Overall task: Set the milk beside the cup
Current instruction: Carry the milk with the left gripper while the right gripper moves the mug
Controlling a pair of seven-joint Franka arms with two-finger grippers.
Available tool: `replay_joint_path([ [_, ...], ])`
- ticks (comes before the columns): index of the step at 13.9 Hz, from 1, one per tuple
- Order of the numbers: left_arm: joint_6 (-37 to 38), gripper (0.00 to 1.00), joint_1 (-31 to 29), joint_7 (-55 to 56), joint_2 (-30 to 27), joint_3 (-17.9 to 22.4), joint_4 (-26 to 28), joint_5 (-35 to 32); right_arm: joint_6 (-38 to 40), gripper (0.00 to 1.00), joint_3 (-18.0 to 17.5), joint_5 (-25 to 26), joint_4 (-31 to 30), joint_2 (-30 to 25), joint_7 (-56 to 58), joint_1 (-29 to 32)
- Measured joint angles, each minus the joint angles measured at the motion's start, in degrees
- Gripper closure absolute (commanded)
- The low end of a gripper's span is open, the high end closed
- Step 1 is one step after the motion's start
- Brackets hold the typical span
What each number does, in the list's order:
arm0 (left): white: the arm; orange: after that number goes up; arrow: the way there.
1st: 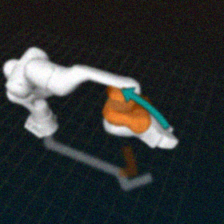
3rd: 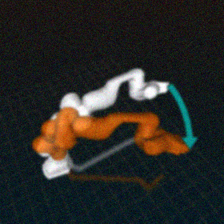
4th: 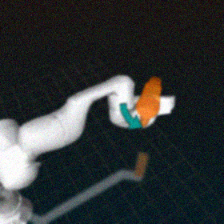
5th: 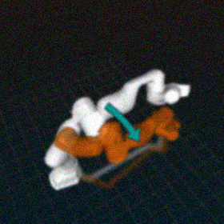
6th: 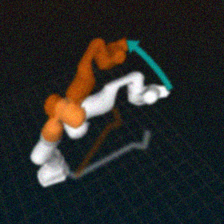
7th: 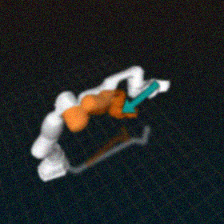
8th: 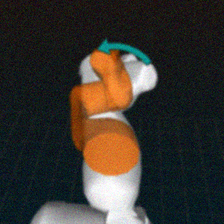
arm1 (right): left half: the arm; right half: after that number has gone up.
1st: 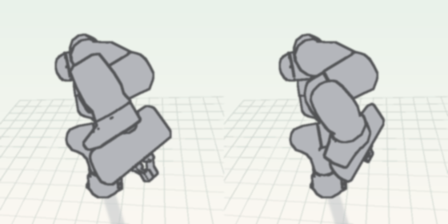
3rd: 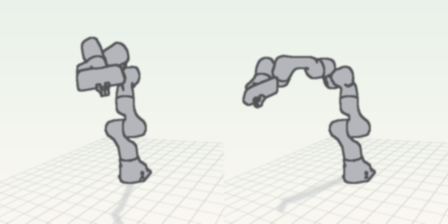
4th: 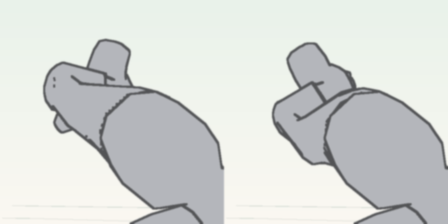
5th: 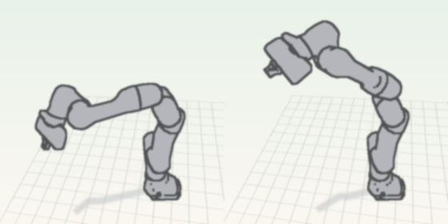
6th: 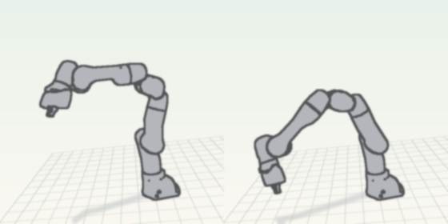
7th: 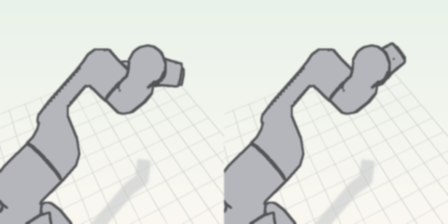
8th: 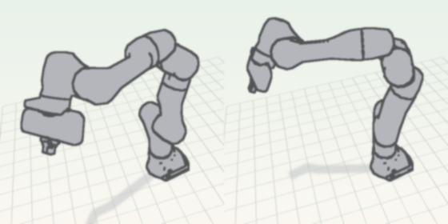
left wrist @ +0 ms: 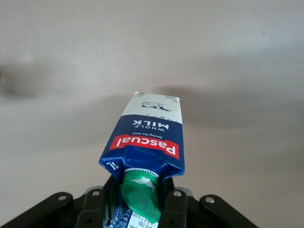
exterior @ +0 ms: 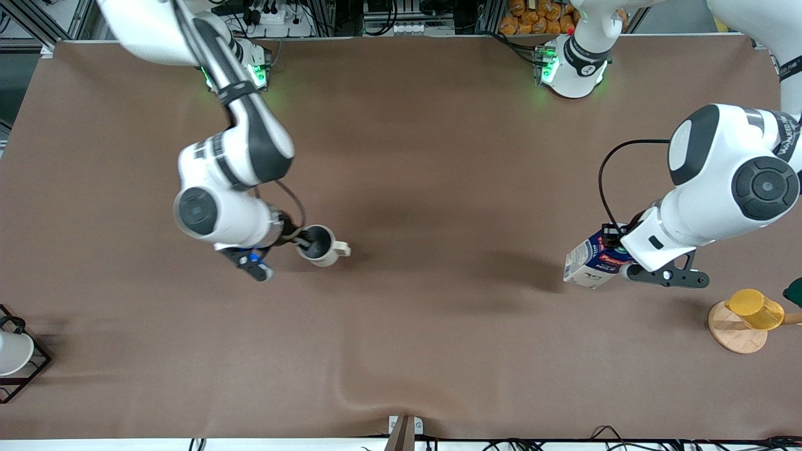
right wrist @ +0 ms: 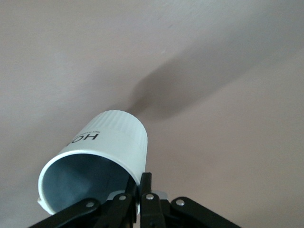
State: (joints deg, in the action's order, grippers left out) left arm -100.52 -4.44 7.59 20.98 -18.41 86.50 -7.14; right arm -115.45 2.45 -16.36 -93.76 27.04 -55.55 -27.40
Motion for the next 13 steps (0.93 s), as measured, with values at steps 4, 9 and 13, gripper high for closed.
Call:
replay_joint_path([
  [4, 1.13, 0.63, 0.05, 2.9, 0.0, -2.73, -0.17, 0.0, -11.63, 1.0, -0.05, -0.11, -0.61, 4.09, -12.51, -6.86],
  [9, 3.18, 0.63, 0.05, 2.92, 0.0, -5.11, -0.16, 0.43, -20.15, 1.0, 0.15, -0.15, 2.46, 10.55, -24.08, -12.66],
  [13, 4.43, 0.63, 0.08, 5.28, 0.01, -8.48, -0.15, 1.34, -20.01, 1.0, 0.44, -0.25, 3.39, 11.23, -25.16, -12.65],
])
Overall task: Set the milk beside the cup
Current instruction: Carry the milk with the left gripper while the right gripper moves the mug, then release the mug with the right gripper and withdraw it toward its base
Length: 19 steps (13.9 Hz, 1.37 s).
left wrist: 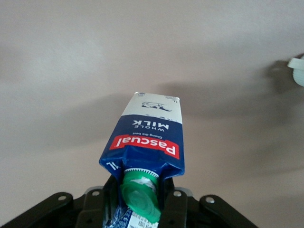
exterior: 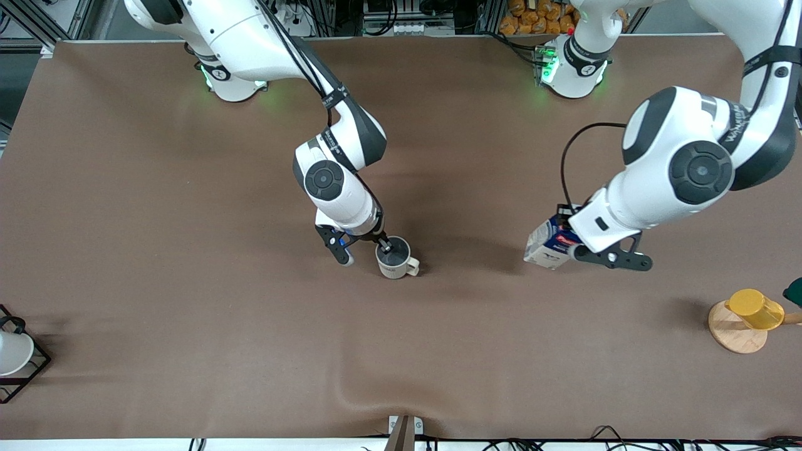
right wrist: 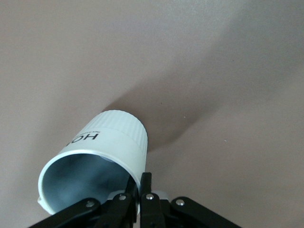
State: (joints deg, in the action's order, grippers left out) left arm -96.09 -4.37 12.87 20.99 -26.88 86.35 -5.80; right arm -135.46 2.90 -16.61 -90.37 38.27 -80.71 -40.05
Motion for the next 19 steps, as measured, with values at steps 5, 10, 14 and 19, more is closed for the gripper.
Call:
replay_joint_path([
  [5, 2.36, 0.63, 1.83, 8.9, 0.31, -4.1, 0.27, 0.13, 0.97, 0.0, 0.06, -0.02, 0.54, 0.05, -0.31, 0.0],
  [10, 2.42, 0.63, 8.46, 20.09, 1.44, -4.46, 0.53, 2.12, 19.65, 0.0, 1.3, -0.04, 9.98, -0.34, -0.74, 3.15],
  [14, 0.6, 0.65, 15.19, 29.87, 5.31, -4.45, -1.22, 2.46, 33.27, 0.0, 1.6, 0.03, 14.83, -3.0, 3.47, 9.86],
  [19, -3.09, 0.64, 22.77, 39.88, 12.58, -3.71, -7.87, 2.46, 50.72, 0.0, 2.7, 1.88, 15.1, -7.95, 23.17, 19.56],
])
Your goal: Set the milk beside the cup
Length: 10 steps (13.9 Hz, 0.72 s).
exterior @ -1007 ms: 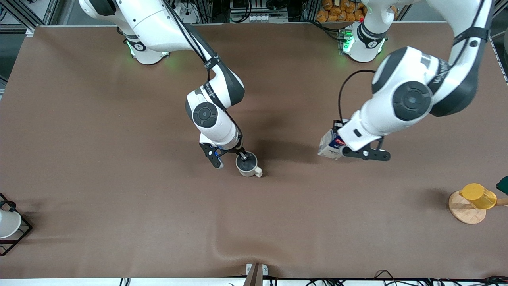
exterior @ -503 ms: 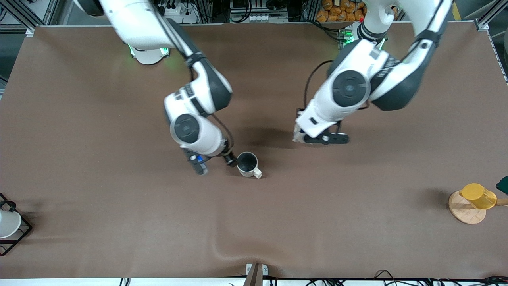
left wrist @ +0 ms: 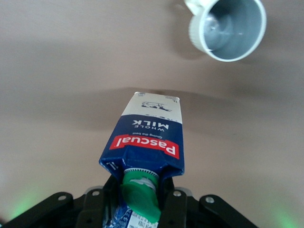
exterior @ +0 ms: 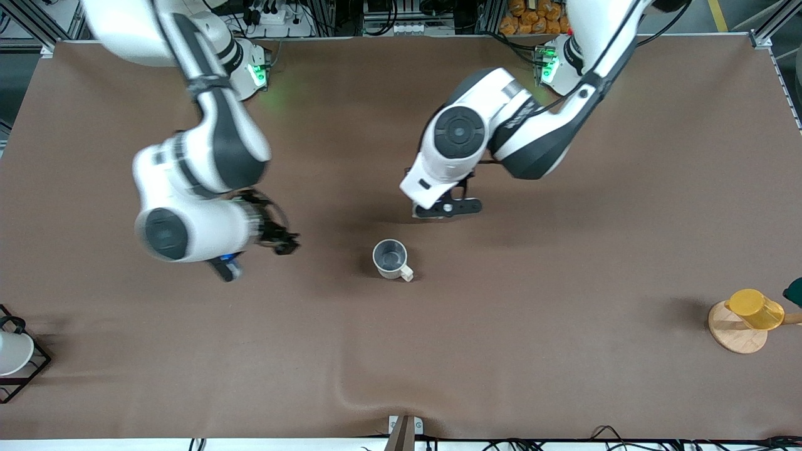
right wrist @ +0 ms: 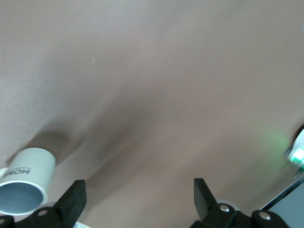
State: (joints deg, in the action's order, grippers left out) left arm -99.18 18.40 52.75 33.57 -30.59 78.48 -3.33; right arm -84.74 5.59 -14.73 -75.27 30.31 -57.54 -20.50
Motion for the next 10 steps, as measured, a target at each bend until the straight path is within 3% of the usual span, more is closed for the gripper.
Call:
replay_joint_path([
  [2, -0.55, 0.64, 4.48, 0.41, 2.26, 4.27, -2.52, 0.0, 0.96, 0.0, 0.25, 3.78, 0.02, -1.93, 11.84, 3.26],
  [5, -2.59, 0.64, 13.68, -0.29, 3.84, 13.51, -4.0, 0.0, 0.77, 0.0, 0.3, 8.63, 0.02, -3.94, 20.35, 7.59],
  [10, -4.95, 0.62, 16.42, -1.87, 4.94, 15.41, -4.6, 0.0, -1.86, 0.0, 0.45, 11.18, -0.07, -4.78, 44.85, 16.2],
])
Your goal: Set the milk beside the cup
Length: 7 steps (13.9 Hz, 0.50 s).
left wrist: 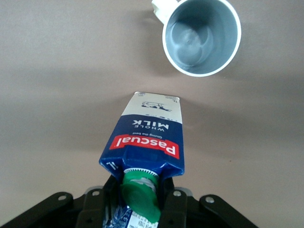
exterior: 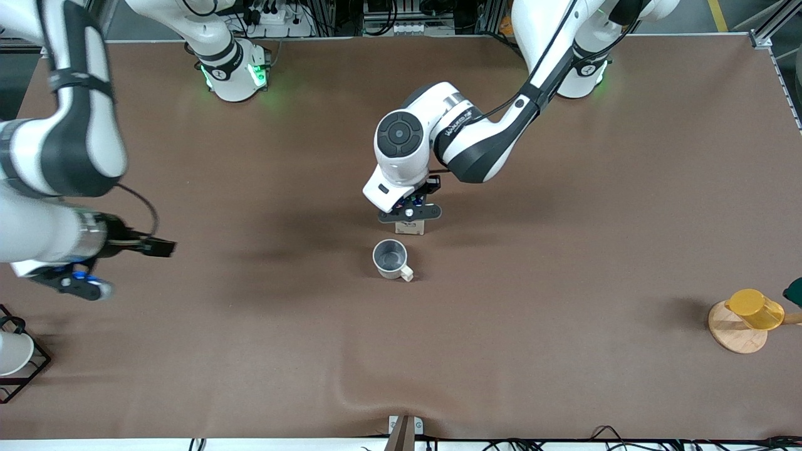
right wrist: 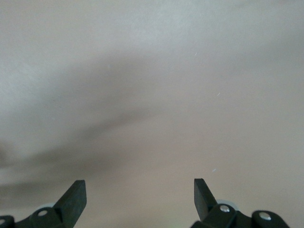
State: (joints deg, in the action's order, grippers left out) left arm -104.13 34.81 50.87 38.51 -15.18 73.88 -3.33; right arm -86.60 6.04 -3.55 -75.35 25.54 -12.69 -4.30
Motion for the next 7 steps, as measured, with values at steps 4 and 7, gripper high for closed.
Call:
replay_joint_path([
  [4, -0.73, 0.62, 0.01, -2.19, 0.83, -0.05, -0.8, 0.16, -0.13, 0.0, 0.03, 0.05, -0.19, -1.15, 7.7, 5.84],
  [7, -2.16, 0.62, 0.0, -2.21, 1.03, 0.0, -0.98, 1.22, 0.45, 0.0, -0.09, 0.23, -1.72, -6.17, 7.77, 6.02],
])
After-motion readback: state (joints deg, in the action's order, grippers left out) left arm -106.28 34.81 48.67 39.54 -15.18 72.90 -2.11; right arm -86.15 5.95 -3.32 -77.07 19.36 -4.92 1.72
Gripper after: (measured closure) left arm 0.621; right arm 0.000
